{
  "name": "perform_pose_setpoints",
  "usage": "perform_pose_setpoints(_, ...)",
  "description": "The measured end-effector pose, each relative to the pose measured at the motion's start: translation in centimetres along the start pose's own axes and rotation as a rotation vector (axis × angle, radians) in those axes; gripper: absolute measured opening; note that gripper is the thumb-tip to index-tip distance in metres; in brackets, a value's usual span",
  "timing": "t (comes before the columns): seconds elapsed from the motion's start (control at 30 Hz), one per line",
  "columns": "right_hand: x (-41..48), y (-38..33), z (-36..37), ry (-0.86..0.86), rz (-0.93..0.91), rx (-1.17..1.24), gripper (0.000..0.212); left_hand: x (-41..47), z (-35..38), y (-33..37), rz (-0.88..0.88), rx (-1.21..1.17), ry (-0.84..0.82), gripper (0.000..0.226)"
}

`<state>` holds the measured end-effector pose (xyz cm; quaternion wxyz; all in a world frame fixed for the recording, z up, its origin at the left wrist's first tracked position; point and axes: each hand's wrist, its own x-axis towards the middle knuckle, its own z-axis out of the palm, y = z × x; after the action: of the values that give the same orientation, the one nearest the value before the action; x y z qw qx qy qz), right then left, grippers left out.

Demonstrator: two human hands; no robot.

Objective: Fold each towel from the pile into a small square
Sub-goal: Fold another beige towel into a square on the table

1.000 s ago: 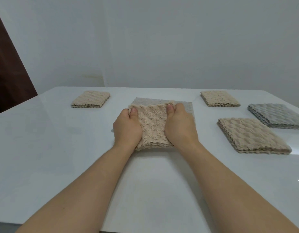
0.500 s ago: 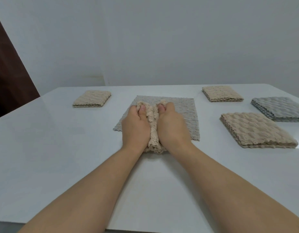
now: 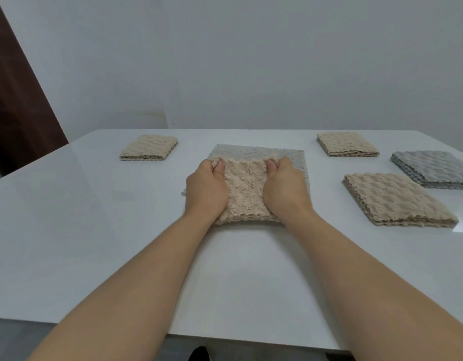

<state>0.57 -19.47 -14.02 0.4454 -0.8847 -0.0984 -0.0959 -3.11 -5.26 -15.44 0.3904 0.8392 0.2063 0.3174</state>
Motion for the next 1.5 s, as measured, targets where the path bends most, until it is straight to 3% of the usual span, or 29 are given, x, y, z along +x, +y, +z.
perform_pose_setpoints(0.23, -1.1, -0.7, 0.0, -0.027, 0.04, -0.116, 0.026, -0.9, -0.8, 0.3, -0.026, -0.047, -0.045, 0.039)
perform_pose_setpoints(0.37, -1.8, -4.3, 0.8, -0.184, 0.056, -0.232, 0.034, 0.8, -3.7, -1.9, -0.055, 0.069, -0.109, 0.036)
perform_pose_setpoints(0.47, -1.9, -8.5, 2.5, -0.393, 0.054, -0.349, 0.027, 3.8, -7.9, -3.5, -0.056, 0.248, -0.228, 0.043)
perform_pose_setpoints(0.53, -1.9, -10.7, 4.8, -0.541, 0.113, -0.407, 0.053, 5.6, -11.2, -4.9, -0.038, 0.343, -0.251, 0.049)
perform_pose_setpoints(0.6, -1.7, -11.8, 7.3, -0.607, 0.106, -0.436, 0.049, 6.9, -13.3, -6.5, -0.015, 0.435, -0.258, 0.052)
perform_pose_setpoints(0.73, -2.7, -15.2, 12.7, -0.528, 0.094, -0.329, 0.033, 9.8, -17.0, -11.4, -0.053, 0.558, -0.285, 0.054)
perform_pose_setpoints(0.87, -2.1, -16.5, 17.7, -0.518, -0.086, -0.288, 0.016, 12.1, -19.3, -15.8, -0.08, 0.599, -0.288, 0.053)
perform_pose_setpoints(1.03, -1.8, -17.9, 21.2, -0.476, -0.066, -0.37, 0.021, 13.7, -20.3, -18.4, -0.102, 0.627, -0.263, 0.051)
perform_pose_setpoints(1.17, -2.1, -18.9, 22.3, -0.459, -0.054, -0.378, 0.002, 14.2, -20.8, -19.0, -0.086, 0.656, -0.207, 0.05)
perform_pose_setpoints(1.37, -2.8, -18.9, 23.5, -0.403, 0.025, -0.364, 0.024, 13.3, -20.6, -18.9, -0.086, 0.79, -0.109, 0.043)
perform_pose_setpoints(1.5, -3.3, -18.7, 23.1, -0.376, -0.003, -0.465, 0.042, 12.9, -21.1, -19.5, -0.177, 0.856, -0.06, 0.061)
